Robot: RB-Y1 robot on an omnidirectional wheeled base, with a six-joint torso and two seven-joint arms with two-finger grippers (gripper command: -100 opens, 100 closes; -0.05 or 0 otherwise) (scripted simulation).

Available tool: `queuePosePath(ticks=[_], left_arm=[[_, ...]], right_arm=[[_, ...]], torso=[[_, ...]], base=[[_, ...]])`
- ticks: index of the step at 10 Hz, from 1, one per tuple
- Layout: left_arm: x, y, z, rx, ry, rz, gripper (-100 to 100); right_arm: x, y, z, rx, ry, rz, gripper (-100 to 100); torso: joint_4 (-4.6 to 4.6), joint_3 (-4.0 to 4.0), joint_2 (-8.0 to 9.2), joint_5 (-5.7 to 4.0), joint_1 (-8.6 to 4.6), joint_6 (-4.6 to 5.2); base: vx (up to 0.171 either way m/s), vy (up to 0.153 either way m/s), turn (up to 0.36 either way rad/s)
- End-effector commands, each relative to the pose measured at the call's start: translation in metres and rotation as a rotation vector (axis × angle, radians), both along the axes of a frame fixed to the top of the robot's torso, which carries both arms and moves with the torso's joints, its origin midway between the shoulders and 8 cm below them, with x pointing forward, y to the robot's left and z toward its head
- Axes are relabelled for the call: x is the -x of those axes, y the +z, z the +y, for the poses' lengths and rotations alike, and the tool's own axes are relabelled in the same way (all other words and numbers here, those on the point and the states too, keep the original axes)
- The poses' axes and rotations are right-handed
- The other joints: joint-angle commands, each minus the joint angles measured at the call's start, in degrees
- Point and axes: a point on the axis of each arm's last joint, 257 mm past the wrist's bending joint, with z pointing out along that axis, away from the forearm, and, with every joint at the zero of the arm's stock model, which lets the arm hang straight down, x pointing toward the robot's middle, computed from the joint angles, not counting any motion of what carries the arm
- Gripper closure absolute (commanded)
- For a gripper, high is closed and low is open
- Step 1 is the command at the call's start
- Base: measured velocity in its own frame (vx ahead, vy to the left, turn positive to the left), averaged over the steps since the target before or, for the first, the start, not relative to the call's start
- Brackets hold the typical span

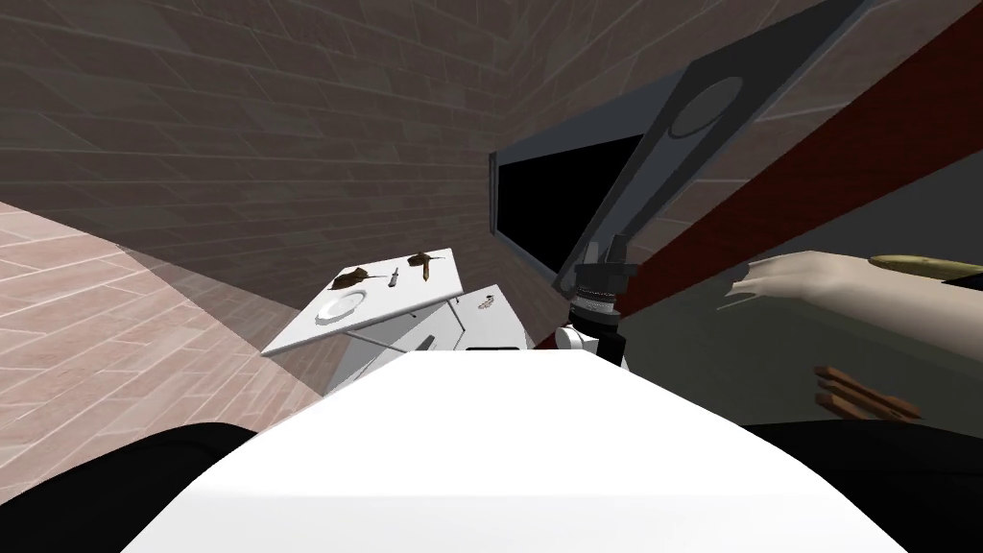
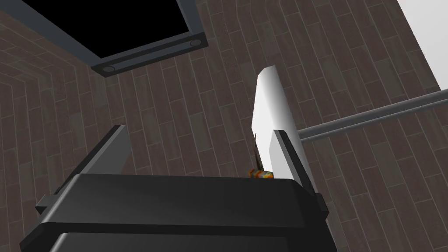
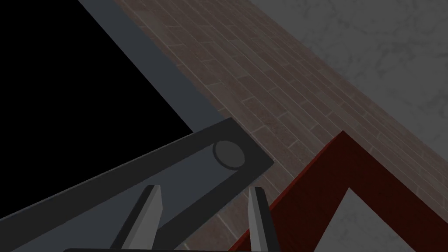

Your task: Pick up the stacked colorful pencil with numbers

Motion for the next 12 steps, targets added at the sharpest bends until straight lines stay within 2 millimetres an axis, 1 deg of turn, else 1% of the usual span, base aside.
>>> queuePosePath(ticks=[1, 2, 3, 4, 5, 6, 7, 8, 9, 10, 11, 12], left_arm=[[0.015, -0.016, 0.005, -0.005, -0.011, 0.056, -100], [0.041, -0.037, 0.013, 0.001, -0.013, 0.148, -100], [0.044, -0.04, 0.015, -0.009, -0.021, 0.159, -100], [0.072, -0.058, 0.024, -0.003, -0.02, 0.251, -100], [0.076, -0.061, 0.027, -0.014, -0.029, 0.262, -100], [0.104, -0.076, 0.036, -0.006, -0.025, 0.351, -100], [0.108, -0.079, 0.04, -0.019, -0.033, 0.364, -100], [0.138, -0.091, 0.052, -0.016, -0.031, 0.453, -100], [0.142, -0.094, 0.055, -0.025, -0.034, 0.464, -100], [0.172, -0.103, 0.069, -0.025, -0.03, 0.552, -100], [0.197, -0.109, 0.081, -0.018, -0.017, 0.626, -100], [0.206, -0.112, 0.09, -0.042, -0.025, 0.652, -100]], right_arm=[[0.0, 0.0, 0.0, 0.0, 0.0, 0.0, 0], [0.0, 0.0, 0.0, 0.0, 0.0, 0.0, 0], [0.0, 0.0, 0.0, 0.0, 0.0, 0.0, 0], [0.0, 0.0, 0.0, 0.0, 0.0, 0.0, 0], [0.0, 0.0, 0.0, 0.0, 0.0, 0.0, 0], [0.0, 0.0, 0.0, 0.0, 0.0, 0.0, 0], [0.0, 0.0, 0.0, 0.0, 0.0, 0.0, 0], [0.0, 0.0, 0.0, 0.0, 0.0, 0.0, 0], [0.0, 0.0, 0.0, 0.0, 0.0, 0.0, 0], [0.0, 0.0, 0.0, 0.0, 0.0, 0.0, 0], [0.0, 0.0, 0.0, 0.0, 0.0, 0.0, 0], [0.0, 0.0, 0.0, 0.0, 0.0, 0.0, 0]], torso=[[0.0, 0.0, 0.0, 0.0, 0.0, 0.0], [0.0, 0.0, -0.01, 0.01, 0.06, -0.04], [0.0, 0.01, 0.01, 0.01, 0.08, 0.0], [0.01, 0.01, 0.02, 0.02, 0.13, -0.05], [0.0, -0.01, -0.03, 0.01, 0.09, 0.0], [-0.01, -0.04, -0.07, 0.02, 0.14, -0.04], [-0.01, -0.02, -0.03, 0.01, 0.08, -0.01], [0.0, -0.01, -0.02, 0.03, 0.17, -0.05], [-0.01, -0.03, -0.06, 0.03, 0.18, 0.0], [-0.01, -0.04, -0.08, 0.04, 0.22, -0.05], [-0.01, -0.05, -0.1, 0.03, 0.18, 0.0], [-0.03, -0.09, -0.16, 0.01, 0.11, 0.0]], base=[[-0.018, -0.099, -0.101], [-0.028, -0.098, -0.201], [-0.021, -0.082, -0.127], [-0.004, -0.102, -0.275], [0.005, -0.084, -0.129], [-0.011, -0.107, -0.249], [-0.01, -0.076, -0.137], [0.006, -0.08, -0.29], [0.01, -0.066, -0.143], [0.014, -0.085, -0.265], [0.036, -0.108, -0.423], [0.035, -0.069, -0.19]])
